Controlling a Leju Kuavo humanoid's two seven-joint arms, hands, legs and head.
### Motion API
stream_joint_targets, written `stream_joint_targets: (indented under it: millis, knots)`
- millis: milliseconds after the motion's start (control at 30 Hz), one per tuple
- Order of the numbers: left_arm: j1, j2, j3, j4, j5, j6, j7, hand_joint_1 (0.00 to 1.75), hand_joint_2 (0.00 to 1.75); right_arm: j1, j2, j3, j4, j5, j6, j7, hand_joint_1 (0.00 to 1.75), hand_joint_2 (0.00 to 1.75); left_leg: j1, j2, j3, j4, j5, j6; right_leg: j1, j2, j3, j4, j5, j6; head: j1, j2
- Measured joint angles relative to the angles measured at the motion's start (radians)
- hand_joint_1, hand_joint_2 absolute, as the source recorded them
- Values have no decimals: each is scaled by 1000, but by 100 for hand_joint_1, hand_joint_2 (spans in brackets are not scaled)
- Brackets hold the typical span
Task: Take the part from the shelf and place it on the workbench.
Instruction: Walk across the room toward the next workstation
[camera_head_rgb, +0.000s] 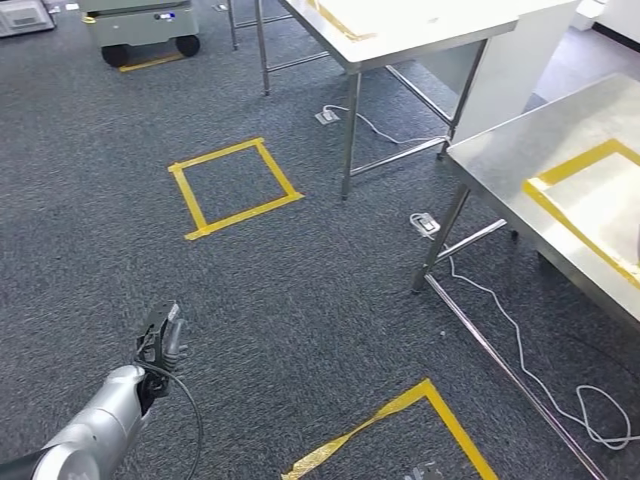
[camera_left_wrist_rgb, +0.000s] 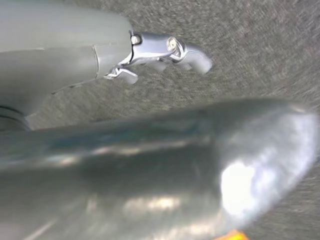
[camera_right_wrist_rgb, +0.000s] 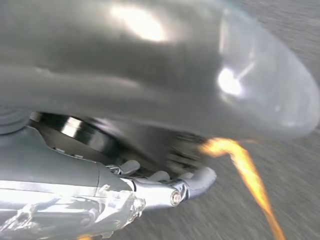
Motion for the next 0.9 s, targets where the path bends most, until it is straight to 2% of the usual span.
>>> stream_joint_targets:
  millis: [33, 67, 100, 133, 200, 233, 267, 300, 333, 367, 433, 467, 500, 533, 567, 600, 633, 667, 700, 767, 800, 833, 867, 900]
  knots:
    - [-2, 3, -8, -5, 22, 5, -11, 0, 0, -4, -26, 64, 7, -70, -22, 12, 0, 0, -2, -14, -3, 0, 2, 3, 0, 15, -31, 64, -25, 0, 1, 0]
    - [-2, 6, -17, -9, 40, 9, -19, 0, 0, -10, -51, 126, 10, -123, -40, 21, 0, 0, -4, -28, -6, 1, 3, 4, 1, 22, -47, 96, -30, -2, 2, 0]
    - [-1, 9, -25, -12, 52, 11, -23, 0, 0, -17, -73, 181, 11, -161, -53, 26, 0, 0, -5, -43, -7, 1, 4, 4, 1, 26, -44, 87, -13, -4, 2, 0]
    - [-1, 12, -32, -15, 60, 13, -25, 0, 0, -24, -94, 230, 12, -184, -61, 30, 0, 0, -5, -58, -6, 1, 5, 3, 1, 33, -23, 41, 20, -7, 2, 0]
    - [-2, 15, -43, -22, 67, 14, -28, 0, 0, -30, -124, 301, 15, -201, -70, 33, 0, 0, -5, -87, -7, 4, 8, -3, -3, 76, 39, -97, 89, -14, 2, 0]
    - [-3, 16, -48, -24, 70, 14, -29, 0, 0, -33, -135, 328, 16, -206, -73, 33, 0, 0, -5, -99, -11, 5, 10, -8, -4, 97, 62, -147, 106, -15, 2, 0]
    - [-4, 19, -52, -26, 71, 15, -29, 0, 0, -36, -145, 351, 17, -211, -75, 33, 0, 0, -3, -110, -16, 5, 14, -14, -4, 112, 73, -173, 112, -16, 2, 0]
    - [-3, 22, -54, -27, 72, 15, -30, 0, 0, -41, -152, 370, 18, -214, -77, 33, 0, 0, -1, -120, -22, 4, 18, -22, -3, 113, 76, -180, 110, -18, 2, 0]
    - [-2, 27, -56, -28, 73, 16, -30, 0, 0, -45, -157, 386, 18, -216, -77, 33, 0, 0, 3, -131, -26, 2, 23, -30, -1, 102, 77, -183, 112, -22, 2, 0]
    - [0, 31, -57, -29, 75, 17, -30, 0, 0, -49, -163, 398, 18, -220, -79, 33, 0, 0, 3, -126, -30, 2, 23, -35, 0, 90, 79, -187, 116, -28, 1, 0]
    - [0, 34, -62, -30, 87, 21, -30, 0, 0, -51, -173, 424, 18, -244, -91, 34, 0, 0, 0, -77, -56, 50, -10, -42, 0, 61, 84, -199, 124, -41, -3, 0]
    - [-1, 33, -68, -31, 95, 25, -31, 0, 0, -53, -180, 439, 18, -263, -99, 35, 0, 0, -2, -42, -82, 104, -41, -43, 1, 45, 86, -202, 126, -45, -5, 0]
    - [-1, 33, -74, -32, 103, 30, -33, 0, 0, -54, -187, 457, 18, -281, -108, 36, 0, 0, -2, -19, -113, 172, -74, -46, 3, 30, 85, -203, 126, -47, -6, 0]
    - [0, 33, -80, -33, 110, 36, -35, 0, 0, -57, -194, 476, 18, -298, -116, 37, 0, 0, -2, -9, -141, 232, -97, -49, 4, 15, 85, -203, 126, -48, -6, 0]
    - [3, 33, -85, -34, 116, 43, -40, 0, 0, -61, -201, 494, 18, -314, -123, 39, 0, 0, -1, -5, -155, 267, -103, -51, 5, 1, 85, -203, 125, -48, -7, 0]
    - [6, 34, -91, -35, 122, 52, -47, 0, 0, -66, -208, 512, 17, -333, -133, 41, 0, 0, 0, -1, -152, 265, -90, -53, 4, -13, 85, -203, 125, -48, -7, 0]
    - [10, 34, -97, -38, 129, 61, -58, 0, 0, -70, -214, 531, 17, -355, -146, 43, 0, 0, 2, 5, -129, 226, -63, -54, 4, -27, 86, -203, 124, -46, -7, 0]
    - [14, 35, -106, -45, 141, 72, -73, 0, 0, -73, -221, 551, 15, -386, -165, 44, 0, 0, 3, 23, -93, 162, -31, -56, 4, -40, 87, -202, 122, -43, -7, 0]
    - [19, 35, -116, -57, 157, 86, -89, 0, 0, -76, -229, 573, 11, -422, -189, 42, 0, 0, 1, 49, -58, 97, -10, -58, 6, -52, 88, -199, 118, -37, -8, 0]
    - [33, 33, -140, -93, 202, 128, -121, 0, 0, -76, -249, 620, -2, -502, -243, 34, 0, 0, -4, 81, -20, 22, 4, -46, 14, -75, 86, -193, 108, -26, -8, 0]
    - [44, 30, -149, -114, 231, 159, -136, 0, 0, -75, -258, 642, -12, -540, -269, 26, 0, 0, -7, 79, -18, 15, -1, -37, 17, -86, 85, -191, 103, -22, -6, 0]
    - [58, 26, -157, -136, 264, 200, -151, 0, 0, -74, -268, 663, -26, -579, -296, 19, 0, 0, -6, 64, -20, 15, -1, -27, 16, -96, 87, -191, 98, -20, -4, 0]
    - [75, 21, -164, -159, 300, 244, -166, 0, 0, -74, -278, 683, -42, -616, -322, 12, 0, 0, -6, 52, -20, 15, -2, -22, 13, -89, 89, -189, 90, -15, -3, 0]
    - [89, 14, -171, -183, 333, 287, -181, 0, 0, -74, -286, 702, -61, -650, -345, 7, 0, 0, -6, 40, -20, 15, -1, -16, 10, -67, 86, -174, 75, -10, -2, 0]
